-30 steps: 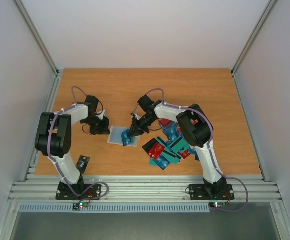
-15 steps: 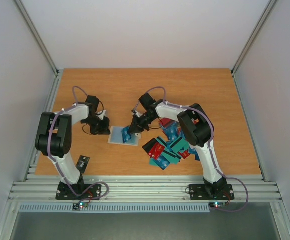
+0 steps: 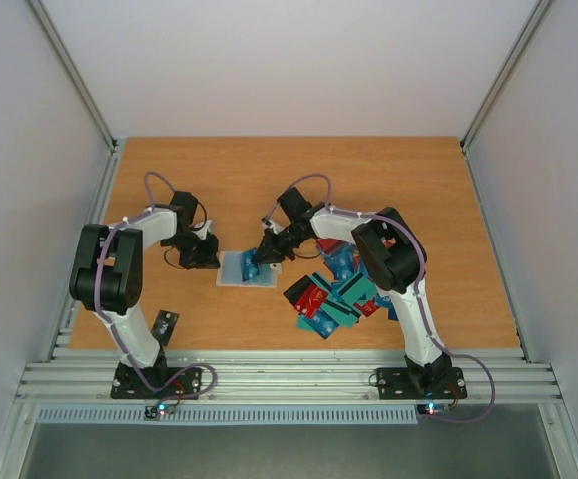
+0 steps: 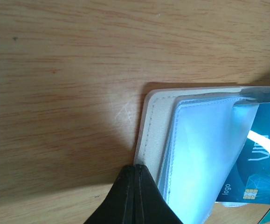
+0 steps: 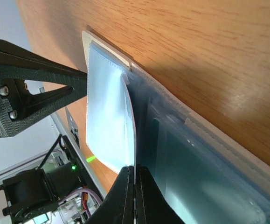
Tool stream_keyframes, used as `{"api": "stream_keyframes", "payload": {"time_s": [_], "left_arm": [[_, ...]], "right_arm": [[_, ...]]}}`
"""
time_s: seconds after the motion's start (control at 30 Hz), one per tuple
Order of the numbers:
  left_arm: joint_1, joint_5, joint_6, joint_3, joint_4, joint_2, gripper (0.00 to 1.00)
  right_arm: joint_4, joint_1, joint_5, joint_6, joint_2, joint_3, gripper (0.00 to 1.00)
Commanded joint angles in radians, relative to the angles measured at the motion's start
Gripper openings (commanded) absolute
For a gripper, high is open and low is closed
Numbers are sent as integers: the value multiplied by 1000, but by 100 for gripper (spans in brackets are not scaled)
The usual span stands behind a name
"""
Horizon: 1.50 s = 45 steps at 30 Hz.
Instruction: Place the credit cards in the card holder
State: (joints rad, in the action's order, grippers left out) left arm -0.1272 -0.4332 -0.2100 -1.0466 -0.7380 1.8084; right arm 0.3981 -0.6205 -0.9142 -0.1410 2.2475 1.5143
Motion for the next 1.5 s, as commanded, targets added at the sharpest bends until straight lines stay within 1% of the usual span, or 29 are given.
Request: {"api": "stream_keyframes", "payload": {"time_s": [0.0, 0.33, 0.57, 0.97, 1.23, 1.4, 1.47], "left_arm": [[-16, 15, 13, 19, -28, 41, 0], [-17, 8, 11, 38, -27, 40, 0], [-20, -3, 6, 52, -28, 40, 0], [-25, -18, -8, 80, -19, 37, 0], [-25, -23, -22, 67, -17, 38, 0], [-25, -25, -37, 66, -7, 33, 0], [-25, -25, -42, 68, -2, 27, 0]], "right_arm": [[-59, 5, 41, -7, -17, -36, 1], [-154, 4, 43, -25, -37, -103, 1], [-256, 2, 49, -80, -49, -142, 1], [-338, -12, 41, -130, -41, -168, 1], [-315, -26, 10, -120, -39, -161, 2], [-188, -29, 13, -65, -43, -110, 12], [-146, -30, 3, -42, -38, -90, 12]]}}
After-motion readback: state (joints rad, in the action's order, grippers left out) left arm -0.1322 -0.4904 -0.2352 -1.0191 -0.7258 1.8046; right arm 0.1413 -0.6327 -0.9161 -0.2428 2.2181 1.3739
